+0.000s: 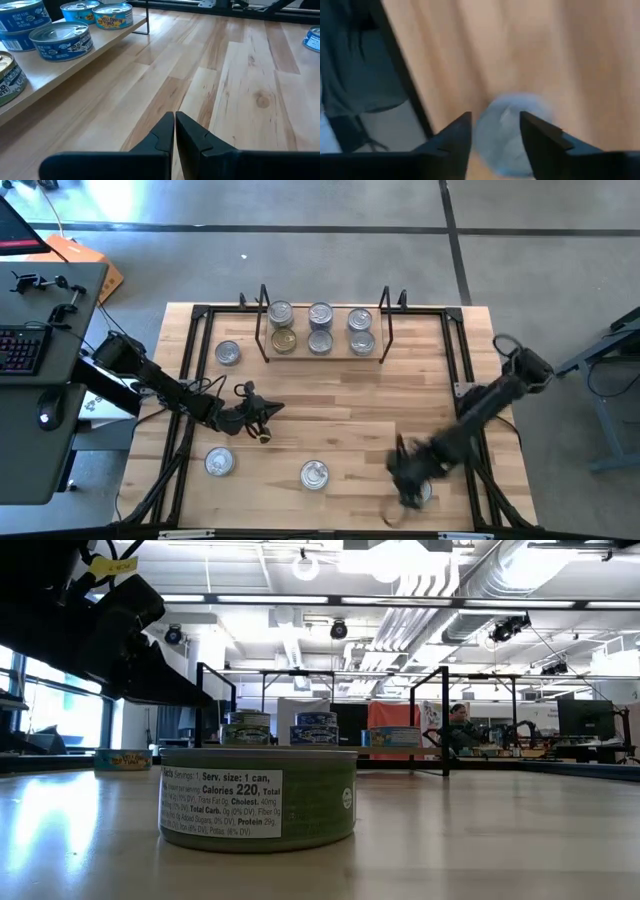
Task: Stack canned seafood by type on shelf
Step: Stack the blue tuna can on top of the blue tuna can on the shelf, then stack the yellow blue tuna can on top of the yellow blue tuna can on the shelf
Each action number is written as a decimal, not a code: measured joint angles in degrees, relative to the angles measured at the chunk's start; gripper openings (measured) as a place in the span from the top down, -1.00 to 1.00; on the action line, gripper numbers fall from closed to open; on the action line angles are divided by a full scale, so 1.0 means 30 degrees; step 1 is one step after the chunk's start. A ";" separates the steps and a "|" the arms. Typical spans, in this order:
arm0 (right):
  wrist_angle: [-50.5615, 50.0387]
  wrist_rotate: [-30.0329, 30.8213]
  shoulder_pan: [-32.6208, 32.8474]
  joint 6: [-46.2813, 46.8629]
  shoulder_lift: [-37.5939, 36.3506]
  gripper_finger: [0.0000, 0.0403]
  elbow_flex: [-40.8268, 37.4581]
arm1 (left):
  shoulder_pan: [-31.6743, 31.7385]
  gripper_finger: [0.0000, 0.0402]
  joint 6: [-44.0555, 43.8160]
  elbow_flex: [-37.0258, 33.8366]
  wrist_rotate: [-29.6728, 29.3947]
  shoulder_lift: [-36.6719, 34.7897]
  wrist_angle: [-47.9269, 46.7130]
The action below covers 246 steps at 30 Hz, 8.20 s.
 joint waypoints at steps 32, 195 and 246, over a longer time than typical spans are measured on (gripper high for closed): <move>1.4956 0.8497 -0.7907 -1.0816 0.2173 0.94 -0.3885 | 0.1570 0.96 0.2787 0.2718 0.2418 0.0149 0.0206; 1.1176 1.3133 -1.6445 -3.3360 0.5909 0.21 0.3510 | -0.4298 0.81 -0.4510 1.0819 -0.5140 -0.0211 -2.2432; 0.3377 0.9927 -0.3820 -1.6456 0.3458 0.61 0.0972 | -1.0656 1.00 -2.4427 0.7545 0.8097 -0.0095 -2.2731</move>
